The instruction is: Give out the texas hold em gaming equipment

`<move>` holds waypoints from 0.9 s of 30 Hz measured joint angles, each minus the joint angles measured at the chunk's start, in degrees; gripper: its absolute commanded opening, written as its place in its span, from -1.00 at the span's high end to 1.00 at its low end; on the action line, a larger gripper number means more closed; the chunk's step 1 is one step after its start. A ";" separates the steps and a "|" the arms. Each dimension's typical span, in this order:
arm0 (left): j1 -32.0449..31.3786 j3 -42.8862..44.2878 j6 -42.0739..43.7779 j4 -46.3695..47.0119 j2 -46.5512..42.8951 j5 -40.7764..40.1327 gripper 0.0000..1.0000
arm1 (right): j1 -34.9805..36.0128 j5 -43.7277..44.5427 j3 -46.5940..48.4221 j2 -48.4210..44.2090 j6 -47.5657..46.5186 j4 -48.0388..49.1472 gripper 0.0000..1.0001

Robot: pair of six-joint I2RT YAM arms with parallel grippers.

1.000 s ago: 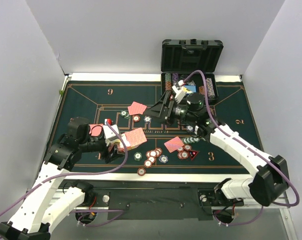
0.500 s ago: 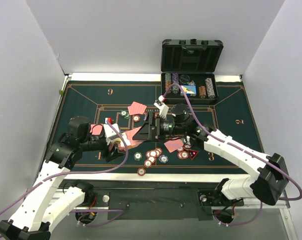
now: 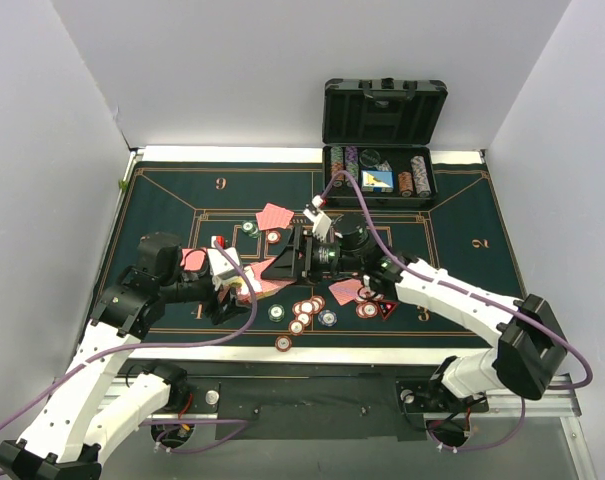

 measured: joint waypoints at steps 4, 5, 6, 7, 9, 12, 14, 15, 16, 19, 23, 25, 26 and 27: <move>0.00 0.00 0.00 -0.37 0.00 0.02 1.00 | -0.31 0.07 -1.88 -1.81 0.66 1.01 -0.06; 0.00 0.00 0.00 -0.39 -0.02 0.02 1.00 | -0.57 0.07 -2.47 -2.47 0.83 1.25 -0.04; 0.00 0.00 0.00 -0.37 -0.02 0.02 1.00 | -0.94 0.04 -2.99 -3.06 1.07 1.40 -0.02; 0.00 0.00 0.00 -0.37 -0.02 0.02 1.00 | -1.46 0.04 -3.65 -3.74 1.44 1.68 -0.01; 0.00 0.00 0.00 -0.37 0.00 0.02 1.00 | -2.60 0.04 -4.79 -4.94 1.92 1.84 0.02; 0.00 0.00 -0.02 -0.28 0.00 0.02 1.00 | -3.89 0.04 -5.60 -6.27 2.21 1.79 0.13; 0.00 0.00 -0.04 0.00 0.00 0.04 1.00 | -4.55 0.04 -5.75 -6.95 2.38 1.75 0.23; 0.00 0.00 -0.07 0.09 0.00 0.04 1.00 | -4.74 0.07 -5.75 -7.21 2.36 1.75 0.30; 0.00 0.00 -0.07 0.15 0.00 0.04 1.00 | -5.05 0.04 -5.77 -7.54 2.51 1.75 0.34; 0.00 0.00 -0.15 0.37 0.00 0.04 1.00 | -5.70 0.02 -5.88 -8.46 2.97 1.70 0.45; 0.00 0.00 -0.15 0.46 0.00 0.04 1.00 | -6.82 -0.17 -6.08 -9.90 3.13 0.74 0.57; 0.00 0.00 -0.17 0.48 0.00 0.04 1.00 | -7.54 -0.24 -6.08 -10.78 2.89 -0.46 0.60; 0.00 0.00 -0.17 0.46 0.00 0.04 1.00 | -8.07 -0.35 -6.10 -11.43 2.60 -1.38 0.60; 0.00 0.00 -0.17 0.46 0.00 0.04 1.00 | -8.85 -0.39 -6.10 -12.28 2.10 -2.56 0.61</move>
